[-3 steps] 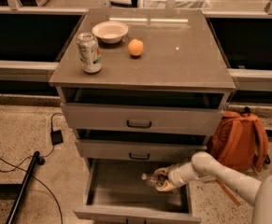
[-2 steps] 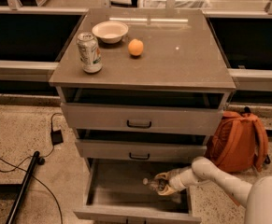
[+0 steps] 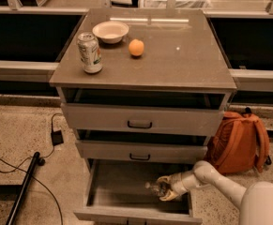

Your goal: Place water bottle into bottom drawer

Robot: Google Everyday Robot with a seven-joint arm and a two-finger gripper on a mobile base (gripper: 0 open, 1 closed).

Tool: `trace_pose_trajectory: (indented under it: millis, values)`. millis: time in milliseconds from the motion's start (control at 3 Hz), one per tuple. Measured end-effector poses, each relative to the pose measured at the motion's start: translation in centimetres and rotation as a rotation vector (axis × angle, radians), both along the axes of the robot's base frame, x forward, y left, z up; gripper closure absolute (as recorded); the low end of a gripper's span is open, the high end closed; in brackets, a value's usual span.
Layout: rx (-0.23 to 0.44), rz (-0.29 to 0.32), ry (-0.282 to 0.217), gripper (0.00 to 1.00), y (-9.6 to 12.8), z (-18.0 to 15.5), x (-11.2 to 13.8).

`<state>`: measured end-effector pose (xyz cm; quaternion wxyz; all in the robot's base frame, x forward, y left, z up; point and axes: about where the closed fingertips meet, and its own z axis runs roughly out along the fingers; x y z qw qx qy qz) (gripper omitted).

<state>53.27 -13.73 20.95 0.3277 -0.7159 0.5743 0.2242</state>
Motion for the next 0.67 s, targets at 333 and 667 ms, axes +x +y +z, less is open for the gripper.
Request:
trace_pose_trajectory:
  millis: [333, 667]
  values:
    - [0.0, 0.0, 0.0, 0.0, 0.01, -0.01, -0.01]
    - [0.0, 0.0, 0.0, 0.0, 0.01, -0.01, -0.01]
